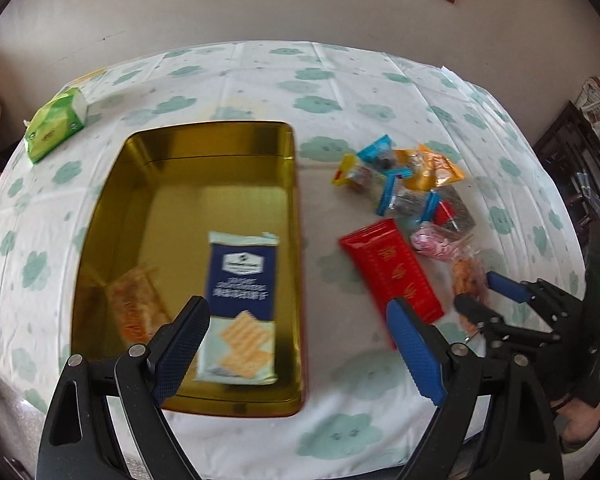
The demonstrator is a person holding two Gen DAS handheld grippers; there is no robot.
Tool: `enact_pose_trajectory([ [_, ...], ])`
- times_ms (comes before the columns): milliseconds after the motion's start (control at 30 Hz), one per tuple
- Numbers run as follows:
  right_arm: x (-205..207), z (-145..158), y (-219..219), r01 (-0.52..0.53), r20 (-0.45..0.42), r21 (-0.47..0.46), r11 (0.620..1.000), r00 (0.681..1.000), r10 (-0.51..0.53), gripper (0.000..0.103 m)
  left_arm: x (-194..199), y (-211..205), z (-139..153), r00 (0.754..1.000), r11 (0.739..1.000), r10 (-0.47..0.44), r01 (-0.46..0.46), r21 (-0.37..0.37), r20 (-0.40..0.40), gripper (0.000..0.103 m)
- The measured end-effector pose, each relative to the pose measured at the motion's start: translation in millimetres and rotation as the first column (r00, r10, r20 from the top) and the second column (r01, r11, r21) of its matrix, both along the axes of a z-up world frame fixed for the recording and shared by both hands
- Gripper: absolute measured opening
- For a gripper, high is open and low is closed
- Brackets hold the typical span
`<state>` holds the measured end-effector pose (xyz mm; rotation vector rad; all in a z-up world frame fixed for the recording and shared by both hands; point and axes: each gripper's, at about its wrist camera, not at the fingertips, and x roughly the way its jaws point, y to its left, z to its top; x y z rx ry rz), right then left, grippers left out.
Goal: Organize snacks
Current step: 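Grasp the clear peanut bag with the right tool, then grasp the red packet with the left tool while the right tool holds the peanut bag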
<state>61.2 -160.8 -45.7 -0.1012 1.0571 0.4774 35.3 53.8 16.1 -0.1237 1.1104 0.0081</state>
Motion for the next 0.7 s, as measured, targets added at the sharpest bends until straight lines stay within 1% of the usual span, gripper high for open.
enact_pose_trajectory([
  [100,1.1,-3.8,1.2,-0.006,0.010,0.002,1.000,1.000,0.006,0.055,6.4,-12.8,-4.4,1.000,1.000,-0.010,0.010,-0.002,-0.013,0.088],
  [133,1.5,-5.3,1.4,-0.009,0.009,0.001,1.000,1.000,0.009,0.051,7.8,-16.2,-5.9,1.000,1.000,-0.014,0.014,-0.003,-0.016,0.088],
  [167,1.7,-6.6,1.3,-0.012,0.006,0.005,1.000,1.000,0.012,0.043,10.3,-21.0,-8.3,1.000,1.000,-0.018,0.018,-0.001,-0.024,0.088],
  [300,-1.0,-8.2,-1.1,-0.017,0.023,0.019,1.000,1.000,0.017,0.041,16.6,-33.9,-15.3,0.999,1.000,-0.025,0.025,0.003,-0.046,0.088],
  [400,-3.3,-8.6,-8.0,0.003,0.025,0.041,0.999,1.000,-0.005,0.040,20.0,-45.6,-19.5,0.998,0.999,-0.034,0.034,0.002,-0.060,0.088],
  [433,-3.8,-8.5,-10.7,0.012,0.029,0.037,0.999,0.999,-0.013,0.040,20.7,-49.5,-19.4,0.998,0.999,-0.034,0.035,0.014,-0.059,0.088],
  [567,-5.2,-6.3,-28.1,0.074,0.075,-0.006,0.997,0.995,-0.073,0.041,23.5,-64.1,-19.8,0.996,0.999,-0.048,0.047,-0.013,-0.070,0.088],
  [700,3.0,-8.1,-51.5,0.141,0.078,-0.001,0.990,0.987,-0.141,0.040,28.0,-77.3,-21.5,0.996,0.999,-0.053,0.053,-0.011,-0.071,0.088],
])
